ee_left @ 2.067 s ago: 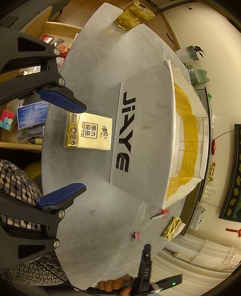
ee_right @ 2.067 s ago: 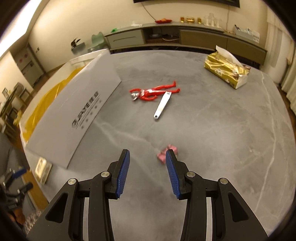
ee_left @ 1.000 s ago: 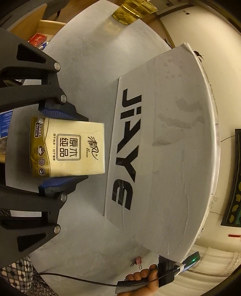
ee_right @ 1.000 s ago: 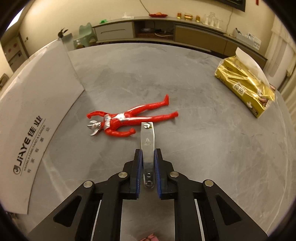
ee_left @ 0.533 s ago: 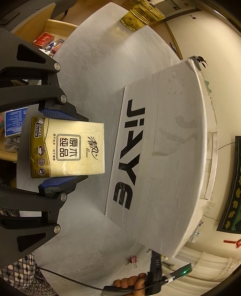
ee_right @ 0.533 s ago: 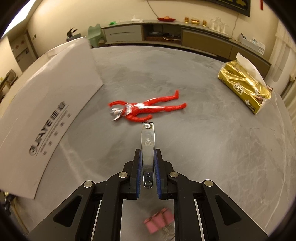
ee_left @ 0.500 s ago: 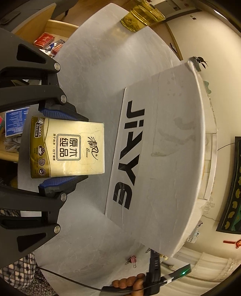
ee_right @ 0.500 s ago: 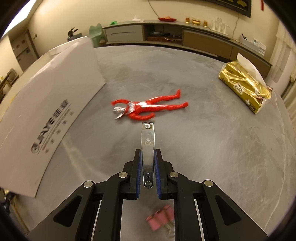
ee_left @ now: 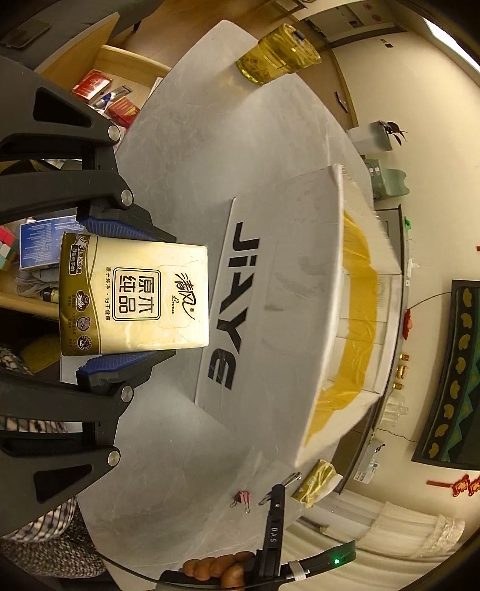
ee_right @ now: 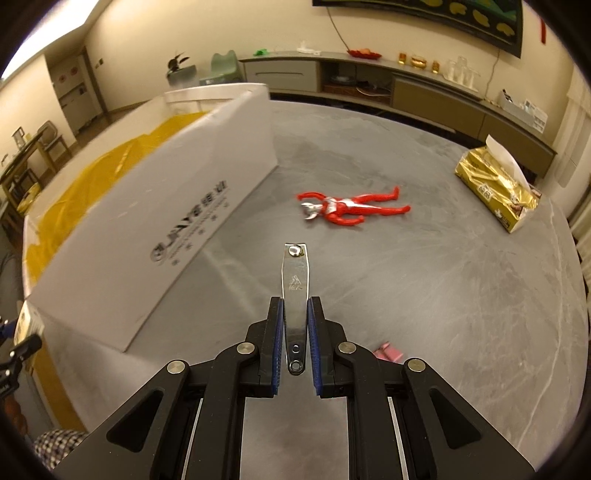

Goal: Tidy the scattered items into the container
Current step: 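Carry the tissue pack and nail clipper over the white box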

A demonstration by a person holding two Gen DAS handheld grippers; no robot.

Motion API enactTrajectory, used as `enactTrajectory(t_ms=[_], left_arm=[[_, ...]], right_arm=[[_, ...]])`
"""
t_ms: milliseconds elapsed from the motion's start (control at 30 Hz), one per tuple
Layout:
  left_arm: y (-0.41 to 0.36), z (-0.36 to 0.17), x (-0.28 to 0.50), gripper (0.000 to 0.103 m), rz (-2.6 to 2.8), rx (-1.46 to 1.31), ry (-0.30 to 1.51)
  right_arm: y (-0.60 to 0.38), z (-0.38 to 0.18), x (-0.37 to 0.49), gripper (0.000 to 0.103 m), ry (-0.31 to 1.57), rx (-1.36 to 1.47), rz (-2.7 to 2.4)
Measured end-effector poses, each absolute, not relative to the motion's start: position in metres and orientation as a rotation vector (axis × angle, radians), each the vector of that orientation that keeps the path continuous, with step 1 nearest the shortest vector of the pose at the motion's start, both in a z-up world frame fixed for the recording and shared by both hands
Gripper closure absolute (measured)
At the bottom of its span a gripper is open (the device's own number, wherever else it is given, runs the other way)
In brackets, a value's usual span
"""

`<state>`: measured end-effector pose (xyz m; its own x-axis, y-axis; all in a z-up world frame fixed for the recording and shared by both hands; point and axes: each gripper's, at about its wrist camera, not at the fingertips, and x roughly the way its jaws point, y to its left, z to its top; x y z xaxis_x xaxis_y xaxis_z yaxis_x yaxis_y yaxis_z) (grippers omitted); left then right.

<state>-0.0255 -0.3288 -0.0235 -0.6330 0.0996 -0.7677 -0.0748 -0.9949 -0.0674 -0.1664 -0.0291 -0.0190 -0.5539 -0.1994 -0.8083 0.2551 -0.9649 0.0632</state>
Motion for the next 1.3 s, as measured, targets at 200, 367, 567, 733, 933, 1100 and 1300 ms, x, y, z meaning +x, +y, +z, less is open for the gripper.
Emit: enactTrajectory(t_ms=[200, 367, 567, 733, 933, 1100, 1300], left_arm=[[-0.321, -0.008, -0.016, 0.051, 2.761, -1.245, -0.039], [-0.31, 0.005, -0.019, 0.051, 2.766, -1.198, -0.024], [-0.304, 0.025, -0.015, 0.051, 2.773, -1.141, -0.003], [-0.298, 0.046, -0.017, 0.051, 2.783, -1.079, 0.018], [-0.289, 0.061, -0.026, 0.051, 2.781, -1.035, 0.043], [-0.28, 0.072, -0.035, 0.051, 2.771, -1.004, 0.059], [-0.273, 0.082, -0.053, 0.051, 2.765, -0.982, 0.069]], right_arm=[[-0.04, -0.003, -0.143, 0.09, 0.103, 1.276, -2.542], [-0.048, 0.009, -0.127, 0.09, 0.108, 1.241, -2.525], [-0.056, 0.024, -0.111, 0.09, 0.099, 1.206, -2.5], [-0.066, 0.038, -0.1, 0.09, 0.112, 1.168, -2.485], [-0.079, 0.056, -0.09, 0.09, 0.125, 1.127, -2.459], [-0.089, 0.067, -0.086, 0.09, 0.12, 1.11, -2.431], [-0.102, 0.075, -0.09, 0.09, 0.114, 1.103, -2.401]])
